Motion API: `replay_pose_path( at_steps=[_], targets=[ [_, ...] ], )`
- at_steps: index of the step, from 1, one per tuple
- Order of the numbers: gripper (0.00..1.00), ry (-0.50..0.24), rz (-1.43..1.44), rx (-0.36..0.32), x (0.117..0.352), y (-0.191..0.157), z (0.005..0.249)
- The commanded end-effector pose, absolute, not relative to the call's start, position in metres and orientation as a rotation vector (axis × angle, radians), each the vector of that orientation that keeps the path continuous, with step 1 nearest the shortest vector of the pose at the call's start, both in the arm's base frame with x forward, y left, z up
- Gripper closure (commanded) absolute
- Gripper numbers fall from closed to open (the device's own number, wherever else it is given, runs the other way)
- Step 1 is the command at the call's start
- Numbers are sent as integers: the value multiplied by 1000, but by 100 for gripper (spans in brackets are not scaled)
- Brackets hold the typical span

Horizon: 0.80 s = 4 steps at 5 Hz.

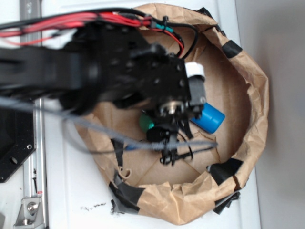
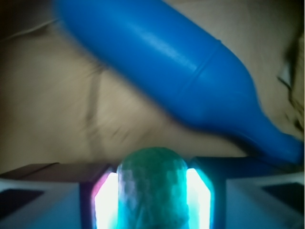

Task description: Grab the green ball.

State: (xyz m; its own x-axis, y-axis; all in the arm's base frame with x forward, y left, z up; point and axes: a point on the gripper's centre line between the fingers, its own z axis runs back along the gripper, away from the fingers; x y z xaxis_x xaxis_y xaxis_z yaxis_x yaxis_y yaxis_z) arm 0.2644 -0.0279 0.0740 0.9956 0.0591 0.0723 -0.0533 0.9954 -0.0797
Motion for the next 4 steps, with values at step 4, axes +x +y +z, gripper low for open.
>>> replay_pose_path(
  at_steps=[4],
  targets=[
    [100, -215, 253, 34, 251, -8, 209]
  ],
)
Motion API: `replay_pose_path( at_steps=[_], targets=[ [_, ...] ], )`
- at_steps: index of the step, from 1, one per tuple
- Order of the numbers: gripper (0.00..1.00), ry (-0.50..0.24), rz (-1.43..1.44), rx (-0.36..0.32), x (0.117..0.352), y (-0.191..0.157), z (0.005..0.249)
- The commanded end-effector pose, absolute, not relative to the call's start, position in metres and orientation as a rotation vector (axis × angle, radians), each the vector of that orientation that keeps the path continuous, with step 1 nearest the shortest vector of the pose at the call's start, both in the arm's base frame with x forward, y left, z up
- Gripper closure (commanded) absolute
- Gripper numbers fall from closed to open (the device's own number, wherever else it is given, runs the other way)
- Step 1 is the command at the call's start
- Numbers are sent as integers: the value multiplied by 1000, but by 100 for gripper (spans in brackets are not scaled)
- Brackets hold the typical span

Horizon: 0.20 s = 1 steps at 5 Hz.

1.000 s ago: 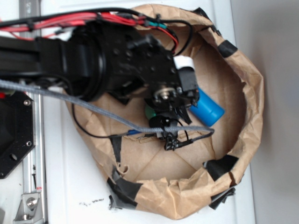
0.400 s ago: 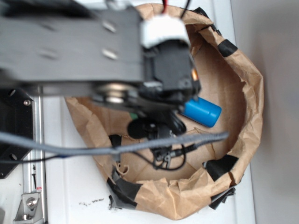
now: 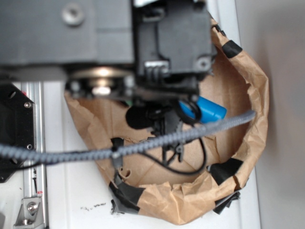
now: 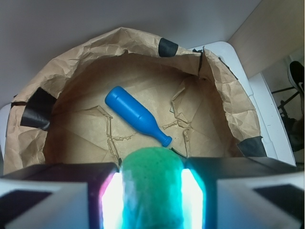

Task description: Grab the green ball.

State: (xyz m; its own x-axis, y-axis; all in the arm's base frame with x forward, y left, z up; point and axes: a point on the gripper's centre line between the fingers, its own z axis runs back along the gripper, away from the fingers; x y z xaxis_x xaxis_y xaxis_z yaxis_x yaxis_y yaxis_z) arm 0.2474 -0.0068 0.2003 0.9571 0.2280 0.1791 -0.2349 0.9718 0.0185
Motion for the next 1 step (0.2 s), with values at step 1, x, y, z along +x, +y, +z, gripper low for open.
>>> replay_pose_path(
  at_steps=[1],
  targets=[
    [100, -200, 257, 54, 248, -11, 203]
  ],
)
